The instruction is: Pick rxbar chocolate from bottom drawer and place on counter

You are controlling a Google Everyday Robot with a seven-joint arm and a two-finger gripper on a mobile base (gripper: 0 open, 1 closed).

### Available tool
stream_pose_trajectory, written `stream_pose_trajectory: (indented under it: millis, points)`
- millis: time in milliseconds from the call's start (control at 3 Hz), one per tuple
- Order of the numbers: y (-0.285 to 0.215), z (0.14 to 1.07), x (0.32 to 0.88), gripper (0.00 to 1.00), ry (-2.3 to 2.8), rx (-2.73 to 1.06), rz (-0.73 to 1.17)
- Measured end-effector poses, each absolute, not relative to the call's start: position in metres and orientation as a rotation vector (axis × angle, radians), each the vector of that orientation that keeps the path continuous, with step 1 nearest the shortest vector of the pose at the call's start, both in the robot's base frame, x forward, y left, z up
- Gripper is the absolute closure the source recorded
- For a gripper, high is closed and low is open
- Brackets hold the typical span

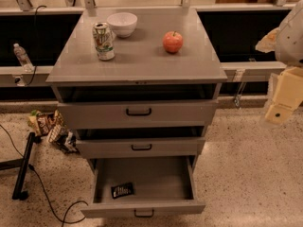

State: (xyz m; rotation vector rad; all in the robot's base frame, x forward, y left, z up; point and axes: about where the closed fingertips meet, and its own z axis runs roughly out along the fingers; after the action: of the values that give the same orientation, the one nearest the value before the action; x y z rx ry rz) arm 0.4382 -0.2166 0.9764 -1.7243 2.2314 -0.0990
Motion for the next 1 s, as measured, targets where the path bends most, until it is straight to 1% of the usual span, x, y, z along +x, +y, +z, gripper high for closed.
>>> stream_pose_trajectory:
  millis: [333,667,1000]
  points:
    - [-0.216,0.974,0.440,0.00,2.228,-1.720,-0.092]
    - [-0.202,0.938,0.462,0.00,2.183,-1.655,0.017]
    - [-0.171,0.845,0.498,0.00,2.090,-1.579,0.254]
